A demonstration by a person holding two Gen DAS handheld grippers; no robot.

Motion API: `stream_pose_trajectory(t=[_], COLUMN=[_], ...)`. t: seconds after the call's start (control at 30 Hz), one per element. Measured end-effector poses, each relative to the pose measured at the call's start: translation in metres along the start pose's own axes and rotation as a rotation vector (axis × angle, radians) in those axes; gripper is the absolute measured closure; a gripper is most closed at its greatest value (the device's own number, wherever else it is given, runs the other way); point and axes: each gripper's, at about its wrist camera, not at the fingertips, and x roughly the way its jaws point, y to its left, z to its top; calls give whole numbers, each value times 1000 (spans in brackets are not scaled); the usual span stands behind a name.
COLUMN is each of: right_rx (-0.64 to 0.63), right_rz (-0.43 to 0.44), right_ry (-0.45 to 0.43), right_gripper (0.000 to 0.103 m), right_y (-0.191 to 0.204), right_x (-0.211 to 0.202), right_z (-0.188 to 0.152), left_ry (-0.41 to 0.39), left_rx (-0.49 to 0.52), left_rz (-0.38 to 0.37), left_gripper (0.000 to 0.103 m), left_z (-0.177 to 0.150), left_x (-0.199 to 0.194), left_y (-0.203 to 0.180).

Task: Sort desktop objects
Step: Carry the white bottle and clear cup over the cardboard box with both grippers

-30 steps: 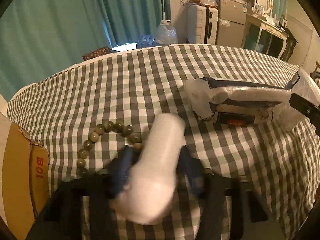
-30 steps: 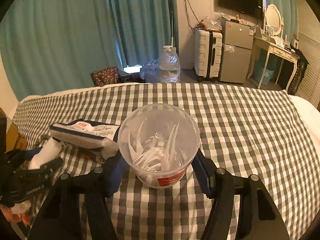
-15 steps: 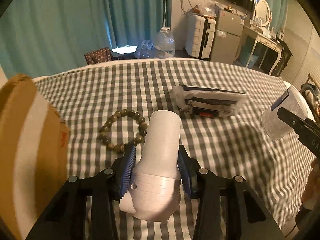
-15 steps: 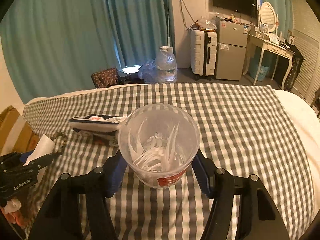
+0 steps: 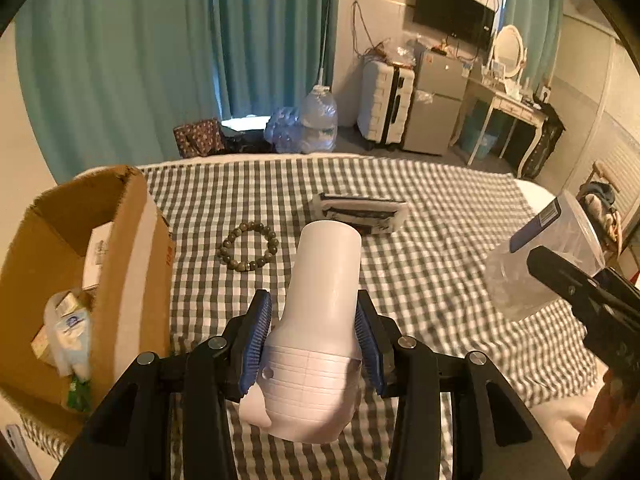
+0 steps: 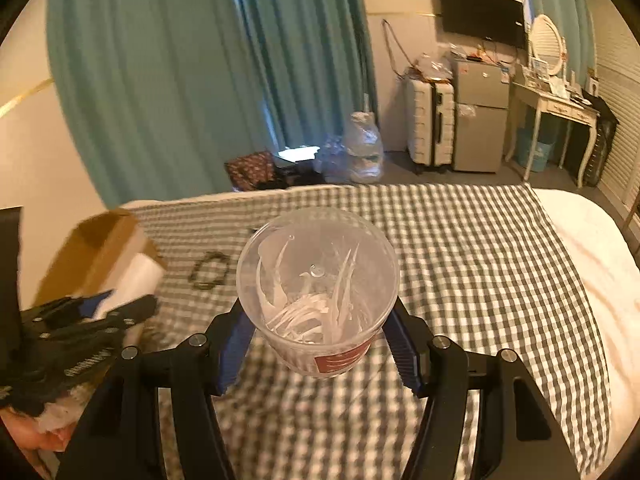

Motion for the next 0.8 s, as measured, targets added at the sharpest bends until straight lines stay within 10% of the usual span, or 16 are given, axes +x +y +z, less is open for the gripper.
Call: stream_pose_trajectory(t=[0.8], right_rx=[-263], right_rz=[215], right_ry=[-112], right_gripper=[41], right_y=[194], right_x=[-52], right_z=[38], left_ry=[-165], left_rx=[-134], left_rz=[123], left_gripper=[60], left_z=[23], left_x=[-120], left_y=[128])
